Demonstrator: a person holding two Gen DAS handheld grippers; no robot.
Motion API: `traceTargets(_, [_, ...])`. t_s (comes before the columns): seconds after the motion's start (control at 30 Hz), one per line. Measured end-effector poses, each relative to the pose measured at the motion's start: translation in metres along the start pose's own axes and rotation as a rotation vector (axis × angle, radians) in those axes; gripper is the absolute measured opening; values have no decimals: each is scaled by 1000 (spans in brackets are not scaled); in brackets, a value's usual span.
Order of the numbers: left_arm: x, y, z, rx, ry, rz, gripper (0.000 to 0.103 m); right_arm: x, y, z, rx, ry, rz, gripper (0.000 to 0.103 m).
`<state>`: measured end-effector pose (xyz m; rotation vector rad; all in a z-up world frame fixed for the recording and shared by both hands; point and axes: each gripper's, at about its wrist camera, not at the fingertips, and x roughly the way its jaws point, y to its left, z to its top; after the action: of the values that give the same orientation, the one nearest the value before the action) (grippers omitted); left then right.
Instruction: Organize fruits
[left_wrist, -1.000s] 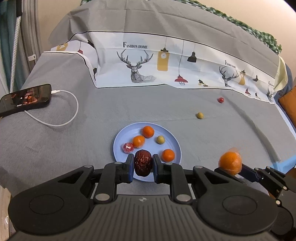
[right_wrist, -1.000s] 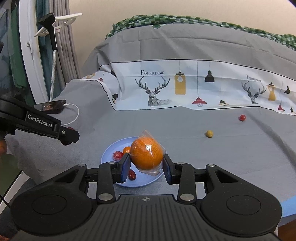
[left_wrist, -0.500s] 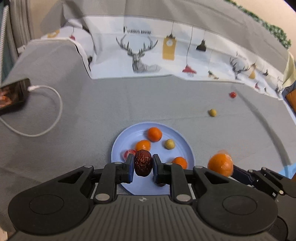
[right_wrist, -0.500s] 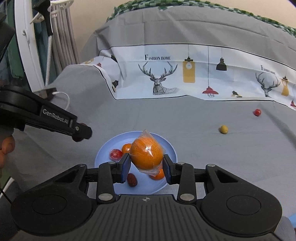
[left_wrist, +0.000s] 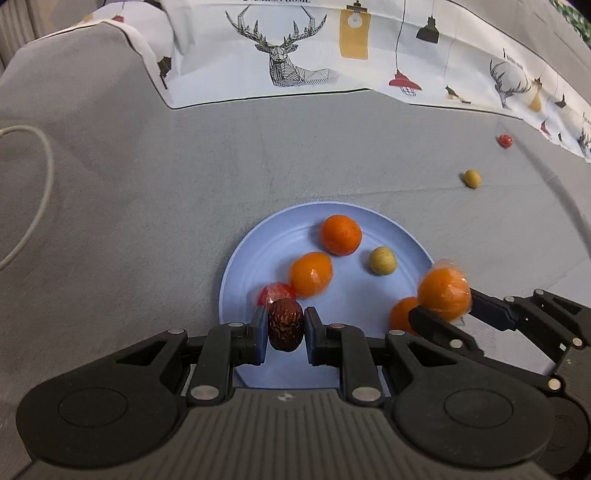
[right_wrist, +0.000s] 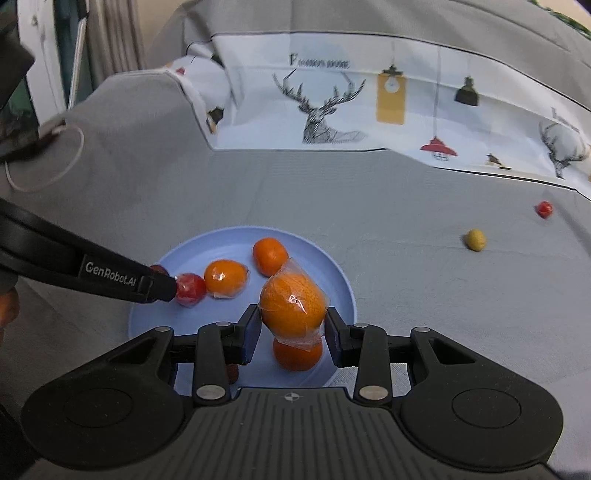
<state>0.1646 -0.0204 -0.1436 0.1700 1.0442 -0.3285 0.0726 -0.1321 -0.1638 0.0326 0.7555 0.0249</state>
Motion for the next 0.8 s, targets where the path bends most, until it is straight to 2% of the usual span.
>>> traceTargets(0.07, [6,-2,2,11,5,6,25,9,0,1,-11,13,6,39])
traceTargets(0.1, [7,-2,3,10,7,7,44,13,0,2,-17,25,15,40])
traceTargets(0.13, [6,-1,4,6,4,10,74,14,1,3,-24,37,22,43])
traceTargets(0.2, [-4,0,3,-19,-33,36,103,8,1,5,-33,41,7,77])
traceTargets(0.27, [-22,5,-1,-37,-89,48,102,-10,-1,5,-38,23,9,84])
traceTargets(0.33, [-37,9,-6,-45,-65,49,103,-32,-4,1,-36,35,26,86])
traceTargets(0.47, [-72,14,-29,-91,-20,40,103,-87,-7,-13,51,62,51,91])
traceTargets(0.63, [-114,-4,-70,-23,-44,82,103,-146,2,-36,99,-20,51,96])
traceTargets(0.73, [-138,-10,-91,-28,-67,75,103,-164,4,-44,101,-50,44,97])
traceTargets(0.8, [-152,-15,-101,-31,-107,88,103,-177,3,-45,104,-83,49,101])
